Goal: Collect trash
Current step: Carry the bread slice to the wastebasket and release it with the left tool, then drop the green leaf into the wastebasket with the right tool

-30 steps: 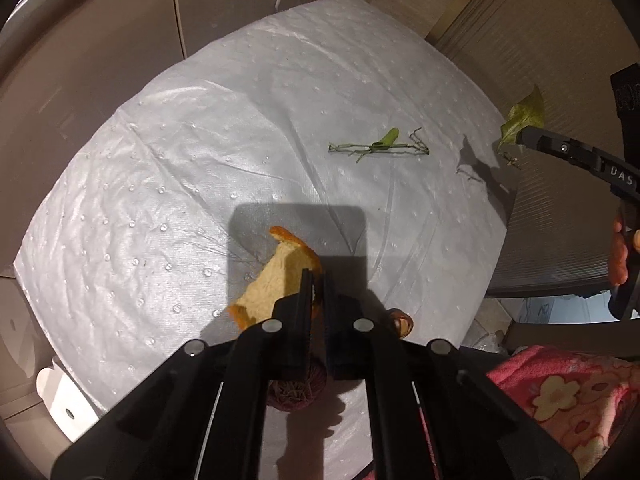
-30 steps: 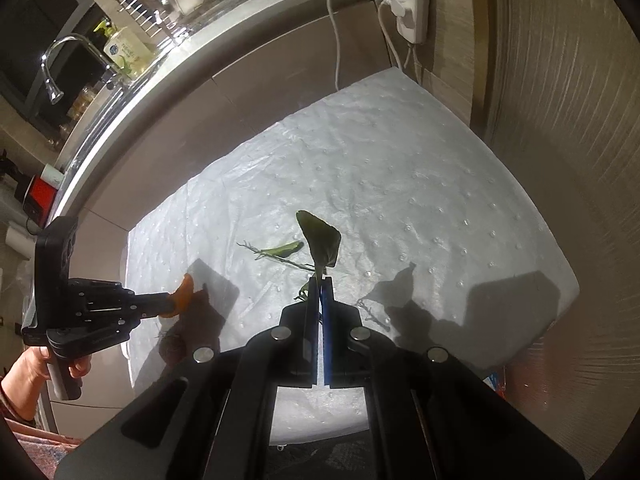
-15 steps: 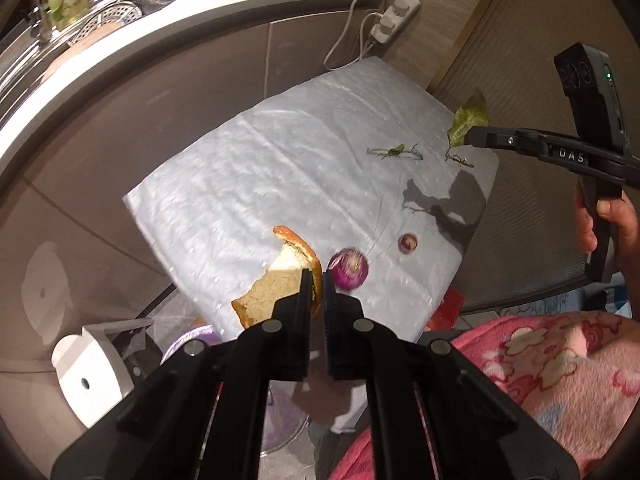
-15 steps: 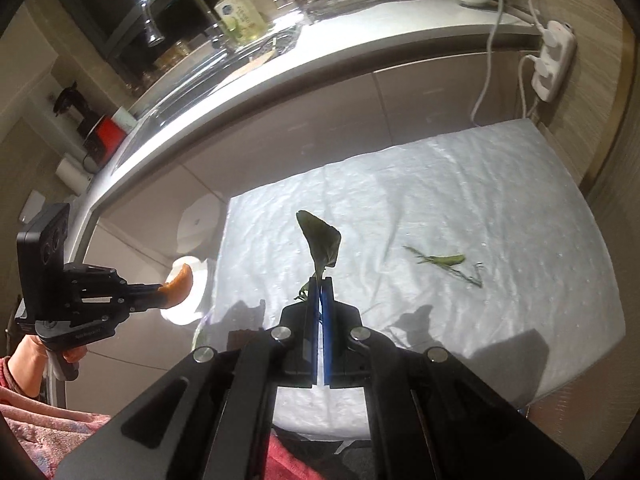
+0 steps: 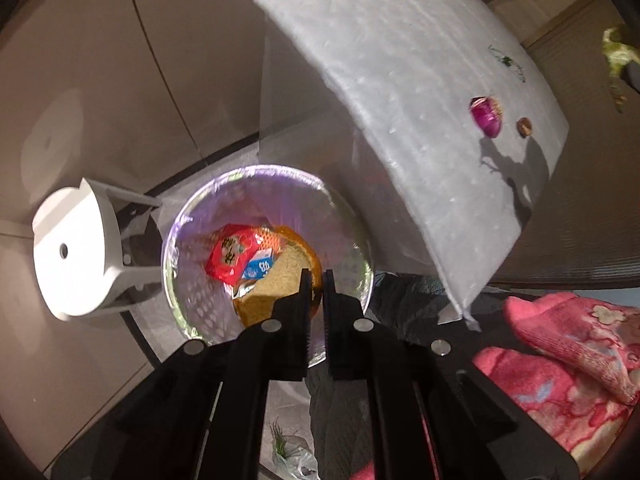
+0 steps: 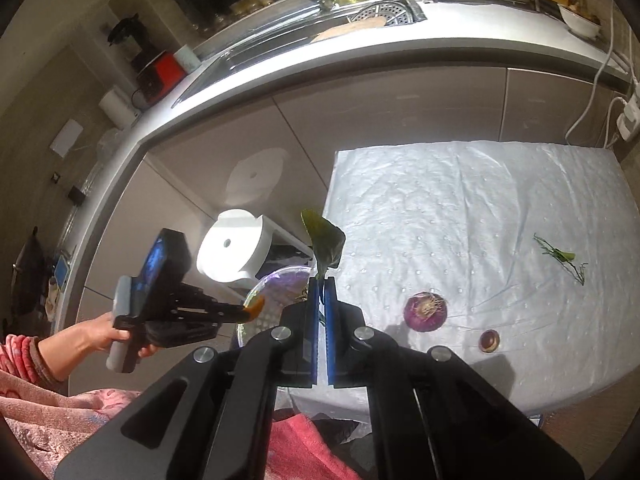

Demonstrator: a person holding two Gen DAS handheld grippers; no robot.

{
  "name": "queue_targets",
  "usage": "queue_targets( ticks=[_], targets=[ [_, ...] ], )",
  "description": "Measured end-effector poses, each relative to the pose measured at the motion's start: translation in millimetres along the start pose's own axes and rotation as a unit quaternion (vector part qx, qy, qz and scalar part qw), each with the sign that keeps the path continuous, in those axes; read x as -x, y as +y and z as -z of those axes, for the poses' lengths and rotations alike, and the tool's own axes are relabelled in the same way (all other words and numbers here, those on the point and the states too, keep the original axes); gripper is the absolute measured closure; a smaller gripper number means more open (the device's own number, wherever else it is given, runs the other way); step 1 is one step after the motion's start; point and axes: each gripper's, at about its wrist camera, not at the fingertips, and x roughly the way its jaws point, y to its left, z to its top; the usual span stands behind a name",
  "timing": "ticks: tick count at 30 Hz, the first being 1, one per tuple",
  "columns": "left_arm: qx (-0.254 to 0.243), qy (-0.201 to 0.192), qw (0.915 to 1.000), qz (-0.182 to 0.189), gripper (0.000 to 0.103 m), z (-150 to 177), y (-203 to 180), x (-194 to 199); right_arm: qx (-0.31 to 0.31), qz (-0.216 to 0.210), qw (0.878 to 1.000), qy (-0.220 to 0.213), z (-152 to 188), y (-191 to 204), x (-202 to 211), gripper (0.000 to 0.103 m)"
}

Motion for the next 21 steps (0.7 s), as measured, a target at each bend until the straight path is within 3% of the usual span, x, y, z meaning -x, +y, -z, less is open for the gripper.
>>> queue_targets(
  ticks=[5, 7, 9, 13, 14, 16, 21],
  targets=[
    [0.032, 0.044, 0.9985, 0.009, 0.092, 5.4, 24.2, -35.8, 0.021, -0.007, 1.000, 0.015, 4.4, 31.8, -12.9, 0.098],
    [0.033, 0.043, 0.9985, 0.009, 0.071, 7.0, 25.9, -36.2, 0.027, -0.010, 0.999, 0.022, 8.1, 43.1, -19.2, 0.098],
    [0.031, 0.027, 0.9992, 0.005, 0.059, 8.6, 23.6, -26.9, 0.033, -0.014, 0.999, 0.032, 10.9, 52.2, -27.2, 0.098],
    [0.025, -0.009, 0.9996, 0.004, 0.052, 12.2, 17.6, 5.6, 0.048, -0.022, 0.997, 0.054, 15.9, 67.7, -47.6, 0.098],
    [0.024, -0.019, 0.9995, -0.004, 0.049, 13.4, 15.6, 16.5, 0.053, -0.024, 0.997, 0.060, 17.6, 71.2, -54.1, 0.098],
    [0.022, -0.051, 0.9982, -0.022, 0.034, 18.5, 10.8, 42.5, 0.062, -0.026, 0.995, 0.074, 21.5, 76.9, -68.6, 0.098],
    [0.034, -0.115, 0.9906, -0.066, 0.013, 39.3, 3.5, 105.0, 0.081, -0.034, 0.988, 0.129, 36.8, 88.4, -124.3, 0.098]
  ],
)
